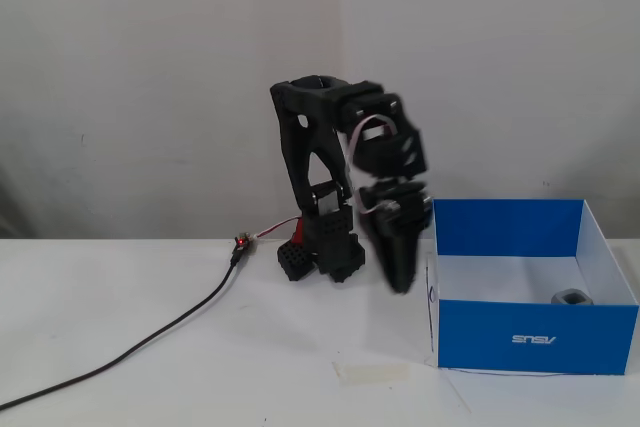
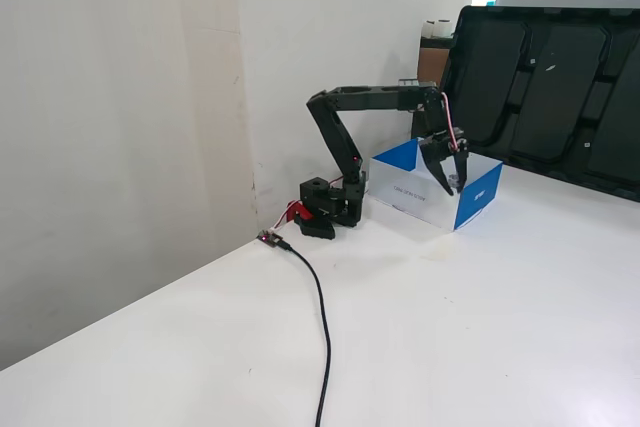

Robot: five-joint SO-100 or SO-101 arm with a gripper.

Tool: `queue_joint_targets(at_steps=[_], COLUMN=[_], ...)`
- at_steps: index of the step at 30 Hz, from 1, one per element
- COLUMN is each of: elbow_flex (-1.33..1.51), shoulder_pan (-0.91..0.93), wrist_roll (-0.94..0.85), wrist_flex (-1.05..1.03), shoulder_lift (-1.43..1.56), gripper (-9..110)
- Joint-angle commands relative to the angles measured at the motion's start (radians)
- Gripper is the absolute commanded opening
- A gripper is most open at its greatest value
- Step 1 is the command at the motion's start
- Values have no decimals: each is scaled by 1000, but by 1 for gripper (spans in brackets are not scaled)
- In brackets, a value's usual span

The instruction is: Pick the gray block and keep it in the box.

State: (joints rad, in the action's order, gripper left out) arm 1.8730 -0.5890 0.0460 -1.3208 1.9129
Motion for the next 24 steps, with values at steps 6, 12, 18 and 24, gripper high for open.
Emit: queue_joint_targets(at_steps=[6, 12, 18, 24], elbow_flex=[94, 245, 446, 594], shoulder_pan=[264, 359, 423, 482], wrist_roll=[-173, -187, -167, -149], wrist_flex=[127, 241, 321, 383], shoulder_lift=[77, 161, 325, 477], gripper=[0, 0, 0, 0])
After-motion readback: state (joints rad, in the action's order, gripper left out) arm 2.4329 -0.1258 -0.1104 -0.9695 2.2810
